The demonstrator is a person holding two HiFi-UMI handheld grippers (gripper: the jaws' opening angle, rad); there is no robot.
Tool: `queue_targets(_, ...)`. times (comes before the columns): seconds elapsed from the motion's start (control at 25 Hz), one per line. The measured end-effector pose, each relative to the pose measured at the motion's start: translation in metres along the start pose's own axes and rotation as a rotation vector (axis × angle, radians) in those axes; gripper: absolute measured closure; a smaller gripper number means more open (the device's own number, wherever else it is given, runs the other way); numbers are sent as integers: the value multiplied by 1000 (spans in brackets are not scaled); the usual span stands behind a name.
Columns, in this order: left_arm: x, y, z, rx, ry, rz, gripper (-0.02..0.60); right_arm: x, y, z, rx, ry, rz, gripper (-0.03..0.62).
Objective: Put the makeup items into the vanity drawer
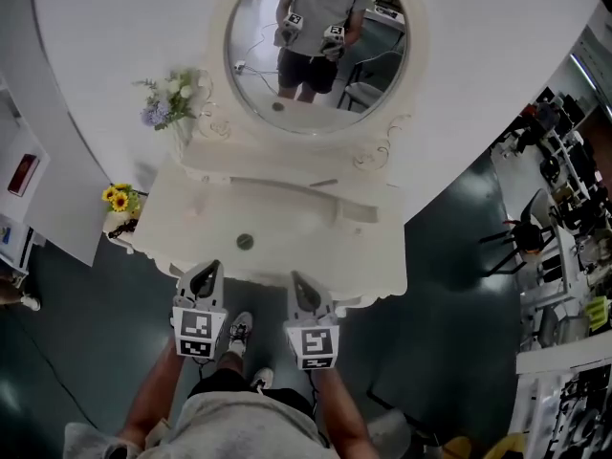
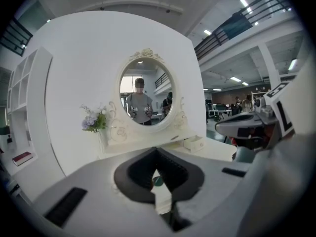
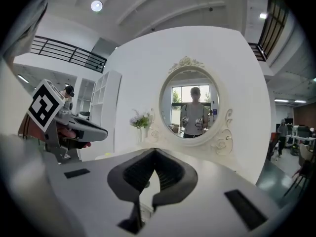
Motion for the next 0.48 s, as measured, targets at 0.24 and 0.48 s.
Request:
queue_targets(0.24, 30, -34, -25, -38, 6, -78, 581, 59, -29, -9, 25, 45, -100, 583)
queue_targets(0.48, 61, -67, -46, -71, -5, -151, 581, 110, -62, -10, 67, 61, -187, 583)
Point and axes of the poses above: the fingertips, and each gripper's own axes: x forward along the fingers, z to its right, y out of its top, the point moved 3 cm from there along -x, backward along the fingers, and after that the axes turned 15 degrees about x, right-handed, at the moved point
